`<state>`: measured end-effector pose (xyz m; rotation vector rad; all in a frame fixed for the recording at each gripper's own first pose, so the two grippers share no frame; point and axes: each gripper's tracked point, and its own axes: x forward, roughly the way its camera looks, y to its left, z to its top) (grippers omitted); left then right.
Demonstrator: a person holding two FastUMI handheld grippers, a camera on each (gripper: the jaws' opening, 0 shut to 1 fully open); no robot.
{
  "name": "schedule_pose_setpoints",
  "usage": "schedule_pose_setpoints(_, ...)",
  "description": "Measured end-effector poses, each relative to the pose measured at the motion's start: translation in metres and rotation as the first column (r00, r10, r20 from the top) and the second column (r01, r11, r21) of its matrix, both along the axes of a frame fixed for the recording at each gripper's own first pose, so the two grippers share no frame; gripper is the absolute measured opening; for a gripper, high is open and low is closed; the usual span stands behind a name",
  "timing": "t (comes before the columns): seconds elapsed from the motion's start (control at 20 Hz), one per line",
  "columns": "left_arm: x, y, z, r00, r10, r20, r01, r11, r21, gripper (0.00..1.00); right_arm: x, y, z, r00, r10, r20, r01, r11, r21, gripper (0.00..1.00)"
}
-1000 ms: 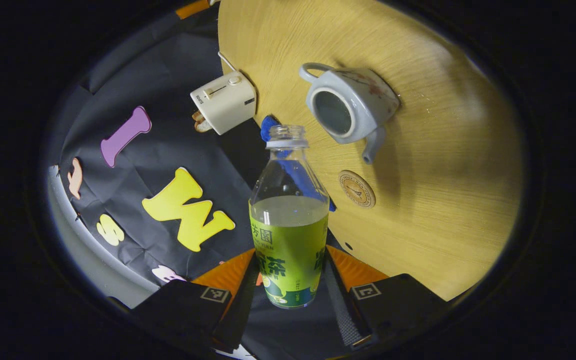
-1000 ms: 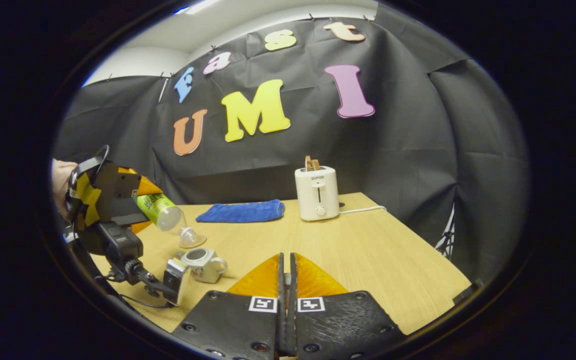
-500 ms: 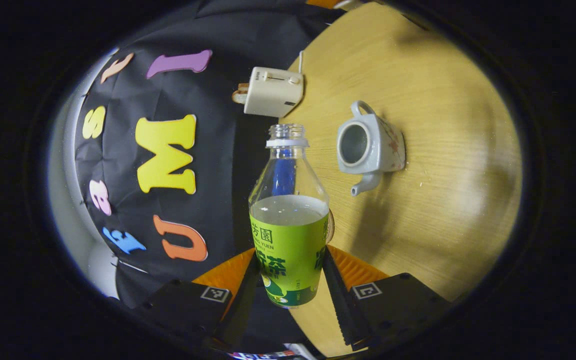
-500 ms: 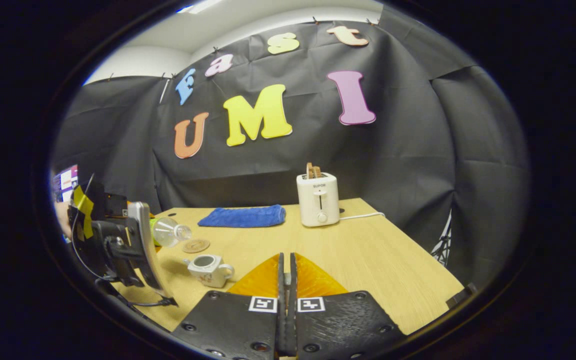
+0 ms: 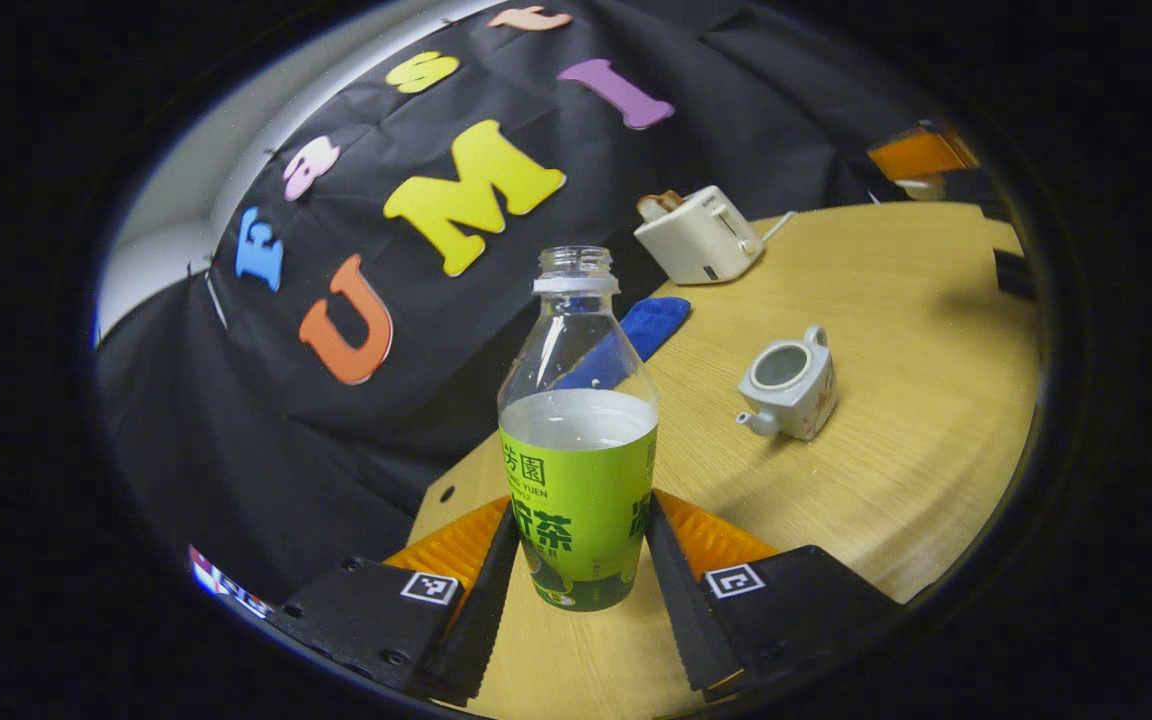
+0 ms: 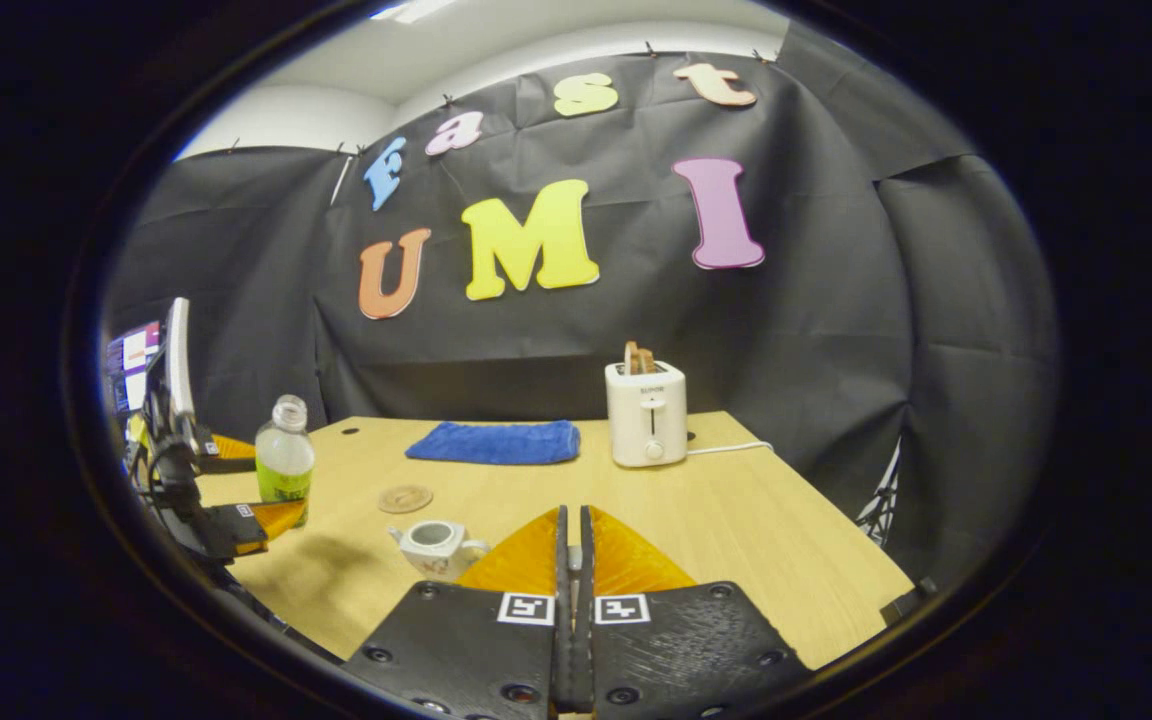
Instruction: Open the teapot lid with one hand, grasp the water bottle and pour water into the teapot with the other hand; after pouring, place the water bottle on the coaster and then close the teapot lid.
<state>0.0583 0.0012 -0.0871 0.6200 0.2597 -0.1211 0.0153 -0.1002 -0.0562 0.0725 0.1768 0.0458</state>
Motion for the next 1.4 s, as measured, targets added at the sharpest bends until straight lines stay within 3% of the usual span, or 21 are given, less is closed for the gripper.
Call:
schedule_pose_setpoints(0.2,-0.004,0.010,0.010,0.998,0.065,0.020,-0.058,0.969,-0.239,0.74,0.003,0.022,0.000,0.999,0.032,0.008,-0.032,0.999,0.012,0.00)
schedule_pose_setpoints(0.3,0.001,0.006,0.024,0.995,0.073,0.062,-0.049,0.945,-0.323,0.75,0.006,0.033,-0.003,0.999,0.048,0.004,-0.048,0.999,0.017,0.00)
schedule_pose_setpoints(0.65,0.061,-0.016,0.074,0.980,0.070,0.187,0.031,0.871,-0.490,0.74,0.013,0.048,-0.016,0.998,0.065,-0.025,-0.065,0.998,0.003,0.00)
schedule_pose_setpoints(0.75,0.081,-0.020,0.078,0.980,0.067,0.188,0.039,0.860,-0.508,0.74,0.015,0.046,-0.018,0.998,0.057,-0.030,-0.057,0.998,0.001,0.00)
schedule_pose_setpoints(0.9,0.109,-0.019,0.078,0.975,0.075,0.209,0.034,0.881,-0.471,0.74,0.019,0.044,-0.022,0.998,0.050,-0.039,-0.050,0.999,0.001,0.00)
schedule_pose_setpoints(1.4,0.174,-0.015,0.019,0.987,0.099,0.128,-0.019,0.856,-0.517,0.74,0.025,0.038,-0.041,0.996,0.031,-0.081,-0.031,1.000,-0.001,0.00)
